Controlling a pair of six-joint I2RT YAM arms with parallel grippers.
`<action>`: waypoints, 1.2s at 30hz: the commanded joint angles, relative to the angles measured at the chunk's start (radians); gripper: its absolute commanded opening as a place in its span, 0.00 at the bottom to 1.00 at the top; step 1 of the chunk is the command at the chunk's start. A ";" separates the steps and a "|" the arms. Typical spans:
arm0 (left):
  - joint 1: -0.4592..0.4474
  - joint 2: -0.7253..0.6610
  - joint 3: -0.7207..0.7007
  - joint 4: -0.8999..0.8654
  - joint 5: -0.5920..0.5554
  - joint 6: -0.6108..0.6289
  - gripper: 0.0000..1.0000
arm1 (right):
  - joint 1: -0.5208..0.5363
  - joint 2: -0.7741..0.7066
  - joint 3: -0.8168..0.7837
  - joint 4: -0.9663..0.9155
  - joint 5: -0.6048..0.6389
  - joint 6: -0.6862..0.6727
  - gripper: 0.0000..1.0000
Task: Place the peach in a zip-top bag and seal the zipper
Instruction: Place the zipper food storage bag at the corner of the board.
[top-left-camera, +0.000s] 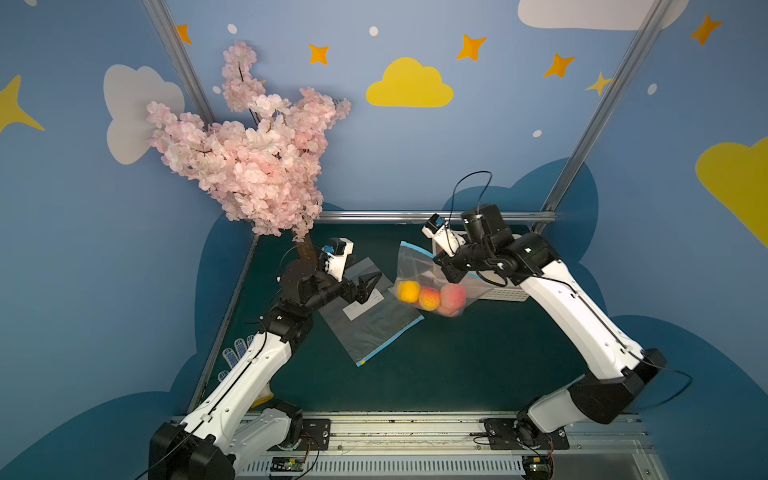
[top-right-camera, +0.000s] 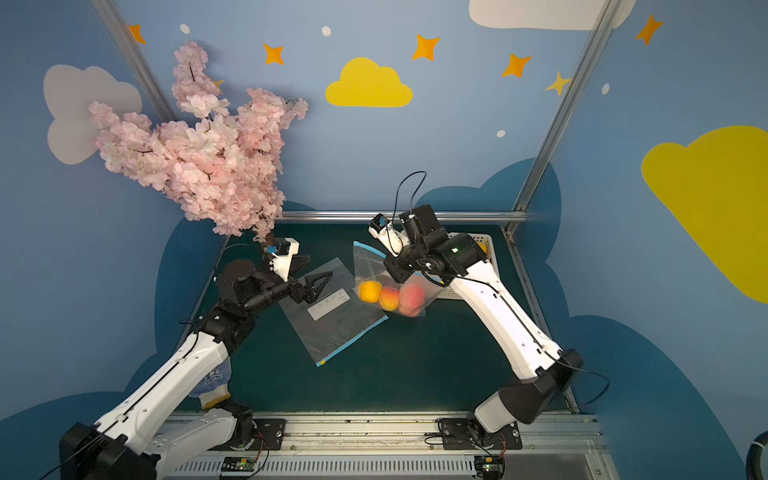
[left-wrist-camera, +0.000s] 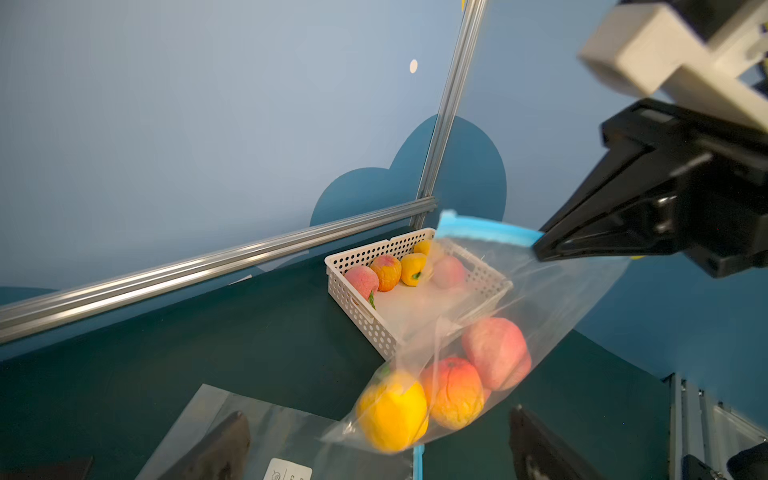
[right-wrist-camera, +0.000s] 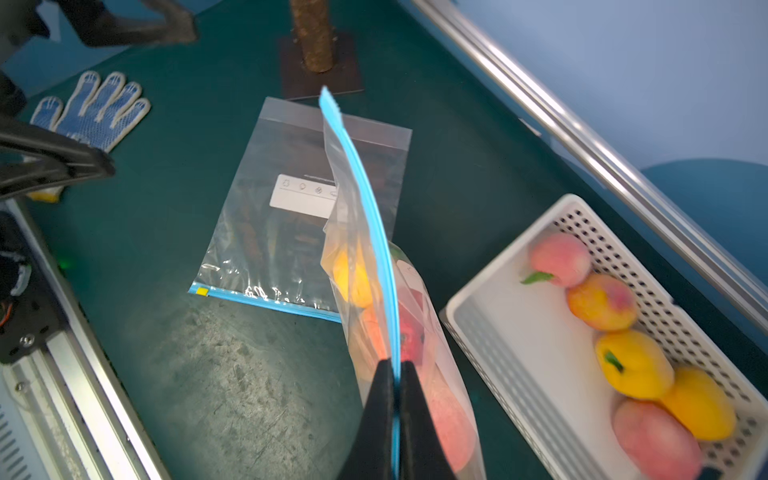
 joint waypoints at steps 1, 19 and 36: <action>-0.001 -0.009 -0.015 -0.055 -0.055 -0.059 1.00 | -0.050 -0.118 -0.034 -0.078 0.128 0.174 0.00; -0.003 0.075 0.020 -0.073 -0.079 -0.075 1.00 | -0.485 -0.368 -0.169 -0.310 0.601 0.260 0.00; -0.003 0.063 0.038 -0.107 -0.082 -0.043 1.00 | -0.541 -0.352 -0.369 -0.241 0.194 0.184 0.39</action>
